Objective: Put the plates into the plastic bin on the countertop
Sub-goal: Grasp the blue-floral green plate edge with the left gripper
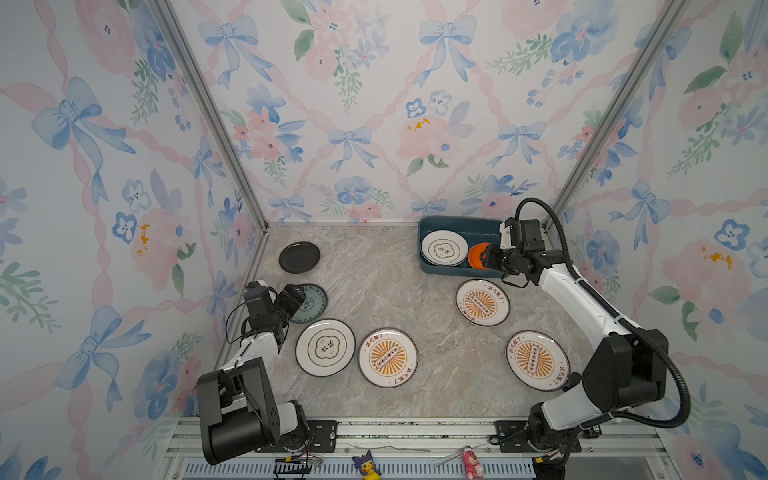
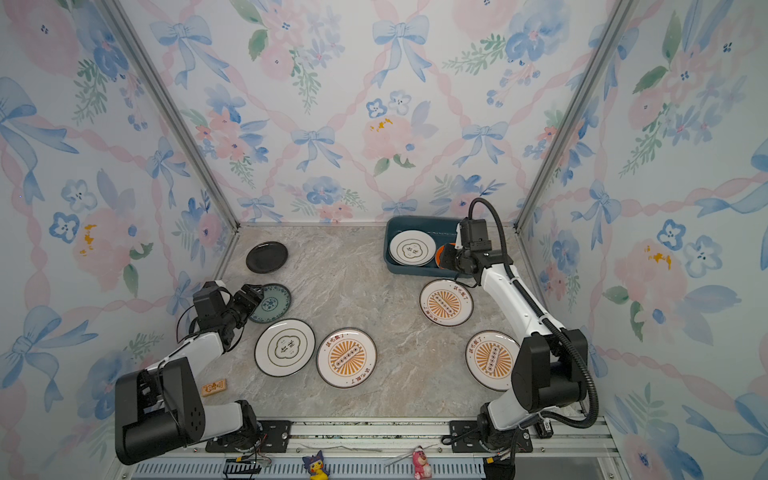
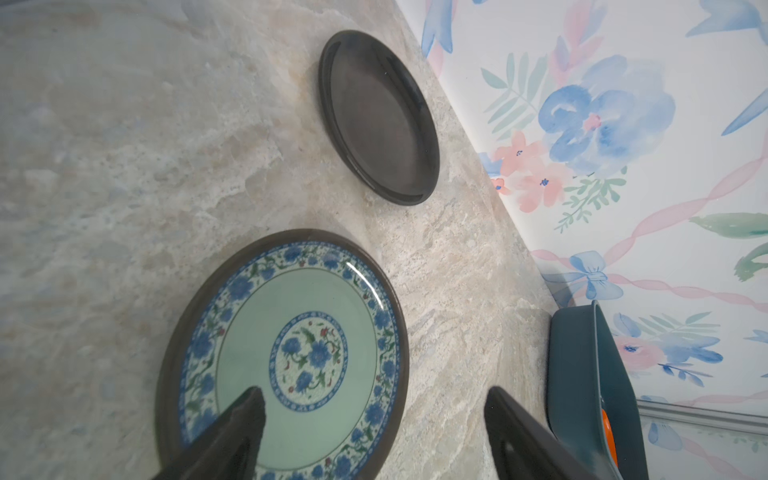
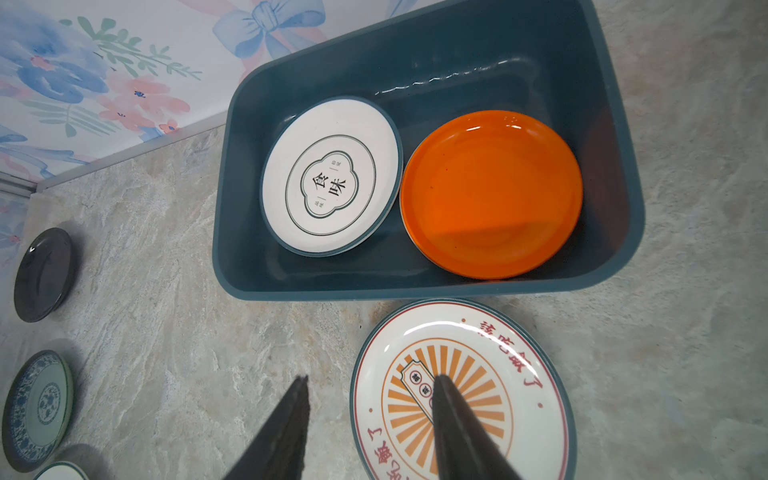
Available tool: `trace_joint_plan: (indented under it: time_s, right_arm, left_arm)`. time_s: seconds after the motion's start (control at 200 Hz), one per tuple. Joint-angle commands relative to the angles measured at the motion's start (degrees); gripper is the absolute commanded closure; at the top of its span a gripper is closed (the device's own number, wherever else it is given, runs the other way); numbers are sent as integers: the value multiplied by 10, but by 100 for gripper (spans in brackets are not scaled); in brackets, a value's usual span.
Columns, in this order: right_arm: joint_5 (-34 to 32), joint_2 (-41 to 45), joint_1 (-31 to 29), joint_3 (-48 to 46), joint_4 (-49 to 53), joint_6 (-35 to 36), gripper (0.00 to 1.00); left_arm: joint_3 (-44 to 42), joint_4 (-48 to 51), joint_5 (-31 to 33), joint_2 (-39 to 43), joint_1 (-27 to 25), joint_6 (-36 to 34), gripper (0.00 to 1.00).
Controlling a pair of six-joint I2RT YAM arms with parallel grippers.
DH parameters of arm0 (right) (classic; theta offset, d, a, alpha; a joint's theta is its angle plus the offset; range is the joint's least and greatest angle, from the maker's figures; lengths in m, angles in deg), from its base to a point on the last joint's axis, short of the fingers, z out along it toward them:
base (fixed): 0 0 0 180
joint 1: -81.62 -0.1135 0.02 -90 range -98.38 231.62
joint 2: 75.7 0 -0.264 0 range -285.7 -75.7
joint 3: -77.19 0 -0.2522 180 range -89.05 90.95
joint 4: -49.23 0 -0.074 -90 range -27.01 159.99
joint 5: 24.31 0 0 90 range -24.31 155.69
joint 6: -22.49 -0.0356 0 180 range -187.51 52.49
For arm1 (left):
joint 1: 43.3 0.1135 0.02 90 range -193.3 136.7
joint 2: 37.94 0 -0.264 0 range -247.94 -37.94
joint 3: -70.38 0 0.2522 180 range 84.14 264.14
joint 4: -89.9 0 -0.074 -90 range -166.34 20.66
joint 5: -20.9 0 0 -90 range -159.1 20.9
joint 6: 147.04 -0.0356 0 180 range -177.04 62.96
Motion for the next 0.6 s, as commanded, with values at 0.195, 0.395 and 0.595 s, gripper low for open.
trace_joint_plan:
  time_s: [0.195,0.395,0.595]
  right_arm:
    - [-6,19,-7,-21,2,4,54]
    - [-8,32,-6,-37,0,7,54]
    - [-8,34,-6,-44,-3,7,54]
  left_arm:
    - [-23,41,17,8,0,-11,15]
    - [-35,24,2,-27,0,-10,16]
    - [-36,22,6,-32,0,-11,17]
